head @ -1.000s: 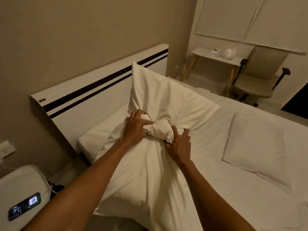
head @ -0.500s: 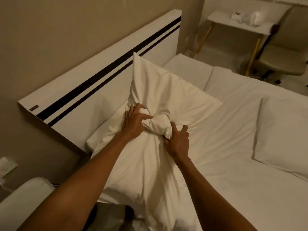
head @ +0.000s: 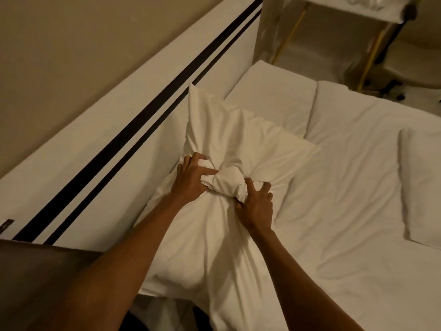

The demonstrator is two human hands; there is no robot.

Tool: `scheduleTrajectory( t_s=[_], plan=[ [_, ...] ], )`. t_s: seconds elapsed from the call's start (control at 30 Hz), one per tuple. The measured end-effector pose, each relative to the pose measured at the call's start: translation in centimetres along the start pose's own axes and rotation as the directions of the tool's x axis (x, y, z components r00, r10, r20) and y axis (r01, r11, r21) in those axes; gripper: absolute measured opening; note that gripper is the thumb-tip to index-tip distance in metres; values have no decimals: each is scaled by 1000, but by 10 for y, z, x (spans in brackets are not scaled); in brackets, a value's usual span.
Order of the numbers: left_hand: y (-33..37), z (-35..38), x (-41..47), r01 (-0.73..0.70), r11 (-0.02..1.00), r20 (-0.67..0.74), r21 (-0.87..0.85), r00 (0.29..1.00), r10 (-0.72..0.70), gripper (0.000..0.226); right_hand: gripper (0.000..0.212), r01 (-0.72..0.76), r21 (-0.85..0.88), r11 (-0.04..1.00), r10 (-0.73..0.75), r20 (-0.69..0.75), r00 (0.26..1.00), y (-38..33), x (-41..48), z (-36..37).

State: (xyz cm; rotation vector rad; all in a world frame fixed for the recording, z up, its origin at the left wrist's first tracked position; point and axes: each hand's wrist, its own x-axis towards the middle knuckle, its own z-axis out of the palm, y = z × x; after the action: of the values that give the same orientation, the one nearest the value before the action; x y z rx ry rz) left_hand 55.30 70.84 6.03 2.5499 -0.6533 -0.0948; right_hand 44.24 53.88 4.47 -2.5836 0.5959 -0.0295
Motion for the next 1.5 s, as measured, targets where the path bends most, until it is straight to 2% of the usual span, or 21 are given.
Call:
scheduleTrajectory(
  t_s=[0.13, 0.23, 0.3, 0.37, 0.47, 0.57, 0.7, 0.83, 0.93, 1.07, 1.2, 1.33, 1.4, 1.5],
  plan=[
    [-51, 11, 47, -27, 1000, -5, -2, 1000, 27, 36, 59, -24, 29, 999, 24, -17, 1000, -20, 47, 43],
    [-100, 37, 82, 6, 1000, 0, -30, 1000, -6, 39, 61, -73, 63, 995, 74, -13, 997, -27, 88, 86],
    [-131, 59, 97, 32, 999, 39, -5, 999, -32, 51, 69, -138, 64, 988, 136, 33, 990, -22, 109, 118],
    [-162, 88, 98, 99, 994, 95, 51, 990, -103, 74, 85, -176, 8, 984, 174, 107, 979, -12, 121, 154],
    [-201, 134, 73, 202, 973, 220, 112, 950, -223, 97, 100, -127, -75, 989, 141, 238, 961, 2, 120, 205],
    [-229, 170, 40, 192, 975, 294, 112, 931, -217, 88, 102, -68, -100, 993, 98, 340, 935, 12, 108, 244],
    [-249, 178, 14, 101, 978, 248, 180, 958, -144, 82, 98, -37, -116, 993, 72, 314, 947, 27, 93, 261],
    [-259, 165, 8, 82, 974, 236, 213, 963, -133, 83, 97, -15, -127, 992, 50, 280, 959, 35, 93, 254],
    [-246, 162, 13, 20, 978, 232, 208, 970, -69, 83, 97, 29, -84, 996, -4, 281, 960, 30, 94, 248],
    [-230, 162, 5, 14, 950, 382, 313, 914, -139, 94, 104, 13, -136, 991, 45, 418, 907, 33, 77, 240],
    [-208, 134, -8, -78, 920, 474, 384, 872, -124, 111, 108, -7, -197, 980, 83, 380, 921, 38, 51, 196],
    [-150, 92, -27, -99, 921, 487, 376, 867, -106, 112, 108, -57, -268, 962, 146, 326, 934, 59, 23, 121],
    [-109, 76, -36, -87, 936, 468, 342, 879, -90, 107, 108, -84, -293, 952, 175, 299, 938, 75, 6, 81],
    [-41, 66, -55, -104, 943, 449, 317, 892, -53, 111, 107, -106, -316, 943, 190, 250, 950, 105, -27, 22]
  ],
)
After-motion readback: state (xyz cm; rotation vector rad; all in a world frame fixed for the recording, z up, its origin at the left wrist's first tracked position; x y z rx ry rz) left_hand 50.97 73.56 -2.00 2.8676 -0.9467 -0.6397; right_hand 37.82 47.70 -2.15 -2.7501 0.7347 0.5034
